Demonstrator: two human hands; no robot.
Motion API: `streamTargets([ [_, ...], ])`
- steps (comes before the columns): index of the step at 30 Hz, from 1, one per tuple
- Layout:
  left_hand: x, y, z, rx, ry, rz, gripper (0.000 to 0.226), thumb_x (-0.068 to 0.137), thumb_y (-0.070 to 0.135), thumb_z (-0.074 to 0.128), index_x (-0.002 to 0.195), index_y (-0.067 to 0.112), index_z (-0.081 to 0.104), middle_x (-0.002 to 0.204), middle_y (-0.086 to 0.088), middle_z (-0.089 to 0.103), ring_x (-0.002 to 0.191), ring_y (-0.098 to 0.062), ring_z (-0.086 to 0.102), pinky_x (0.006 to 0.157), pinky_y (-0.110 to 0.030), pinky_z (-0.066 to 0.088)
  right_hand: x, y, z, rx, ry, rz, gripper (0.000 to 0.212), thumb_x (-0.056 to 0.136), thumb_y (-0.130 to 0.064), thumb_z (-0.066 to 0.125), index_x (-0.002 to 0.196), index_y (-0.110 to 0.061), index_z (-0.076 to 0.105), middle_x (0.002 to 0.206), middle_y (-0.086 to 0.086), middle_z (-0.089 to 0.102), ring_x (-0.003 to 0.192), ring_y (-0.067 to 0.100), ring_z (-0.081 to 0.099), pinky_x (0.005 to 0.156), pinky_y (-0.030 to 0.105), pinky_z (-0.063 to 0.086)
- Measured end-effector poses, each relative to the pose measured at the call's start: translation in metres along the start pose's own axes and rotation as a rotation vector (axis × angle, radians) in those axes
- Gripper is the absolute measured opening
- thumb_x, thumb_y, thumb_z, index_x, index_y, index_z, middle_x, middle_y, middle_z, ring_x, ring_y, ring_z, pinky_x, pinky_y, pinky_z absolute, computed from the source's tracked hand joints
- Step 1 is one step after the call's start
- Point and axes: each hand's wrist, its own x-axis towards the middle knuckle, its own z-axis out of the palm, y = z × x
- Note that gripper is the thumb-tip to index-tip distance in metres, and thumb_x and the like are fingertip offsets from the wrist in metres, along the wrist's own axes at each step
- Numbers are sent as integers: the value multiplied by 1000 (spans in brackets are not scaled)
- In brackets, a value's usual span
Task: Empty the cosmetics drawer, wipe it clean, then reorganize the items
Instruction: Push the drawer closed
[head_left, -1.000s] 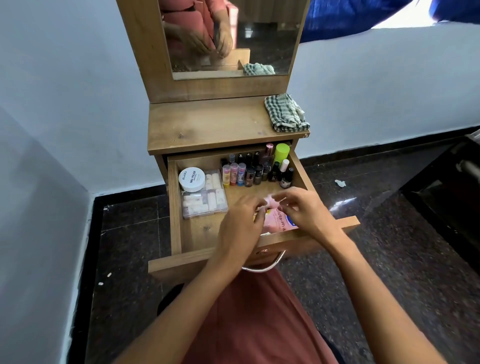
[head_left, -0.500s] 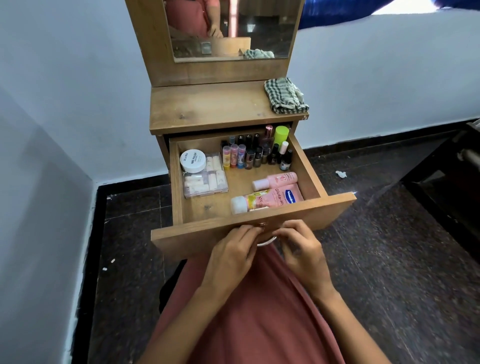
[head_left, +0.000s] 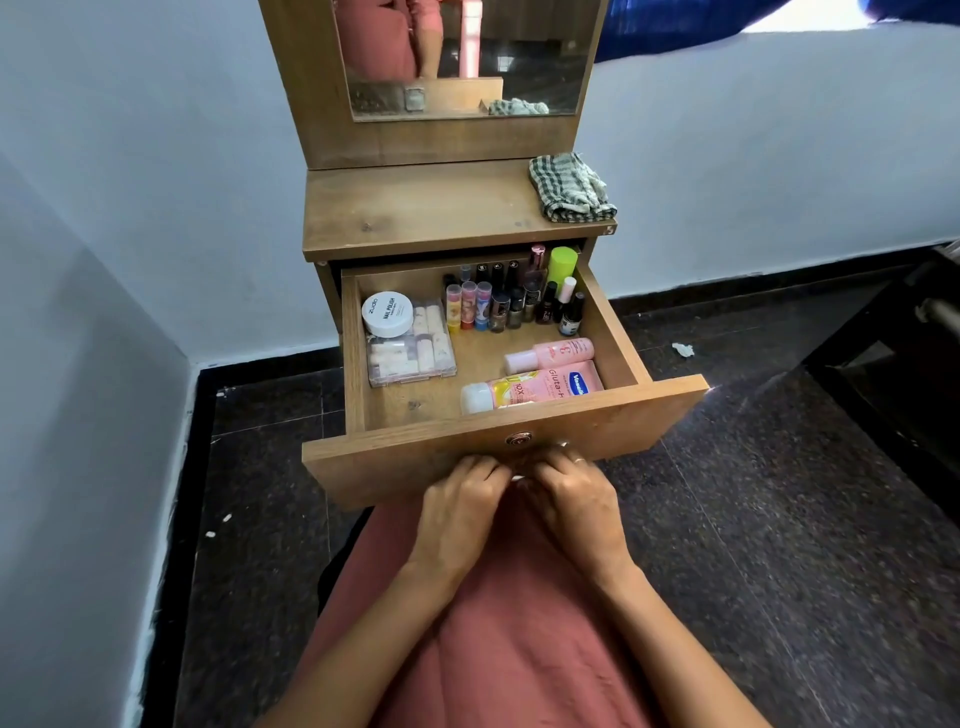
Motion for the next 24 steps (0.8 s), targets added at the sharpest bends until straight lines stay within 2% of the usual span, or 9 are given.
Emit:
streamTargets([
  [2,2,1,-1,-9,-2,-10,13,68,26,51,64,23,63,65,11,63,65,-5,64,36,-19,41,3,-1,0,-18,6,15,21,73,-34,50,70,-23,67,76,-7,69,69,14,65,61,21,46],
  [4,5,2,-3,-13,0,-25,13,68,25,50,64,23,63,66,11,63,66,-6,64,35,-20,40,6,-1,2,-7,5,34,10,70,-32,62,71,-23,67,76,-8,68,68,14,66,54,22,50],
  [6,8,0,-2,-30,0,-39,3,66,21,62,64,23,63,67,10,63,67,-9,65,33,-20,39,9,-1,5,17,-8,61,11,66,-27,74,72,-22,67,78,-7,68,69,15,66,51,21,49],
  [8,12,-2,1,-57,-19,-56,17,61,12,76,66,20,62,68,7,64,70,-14,66,32,-22,40,13,-1,8,27,-14,81,14,65,-25,78,73,-22,67,80,-7,68,72,15,66,49,22,49],
  [9,15,-3,2,-80,-37,-72,18,62,8,76,67,18,62,70,5,64,73,-17,66,34,-24,42,17,-1,9,31,-9,89,14,66,-24,78,73,-21,67,80,-7,68,74,16,66,48,22,48],
  [12,26,-6,-1,-134,-89,-155,6,82,6,59,81,10,63,87,-5,65,95,-25,61,53,-36,50,30,-2,12,52,6,105,10,68,-20,76,73,-19,66,82,-4,68,79,20,66,43,25,49],
  [16,43,-14,-4,-115,-105,-173,19,90,4,42,98,7,60,107,-8,60,112,-26,49,76,-42,48,51,-2,19,71,-22,89,14,65,-8,74,73,-16,66,80,0,67,77,24,66,45,27,50],
  [20,60,-22,-2,-89,-132,-172,23,92,5,38,104,8,57,114,-6,56,116,-23,44,82,-40,46,73,1,24,120,-70,96,8,77,-4,61,82,-8,66,91,9,65,91,32,60,57,39,54],
  [24,77,-30,-2,-114,-130,-181,21,92,8,39,103,4,57,114,-9,56,115,-27,44,83,-42,45,94,4,29,137,-65,91,7,81,-4,56,84,-5,63,96,11,64,97,32,57,62,40,51],
])
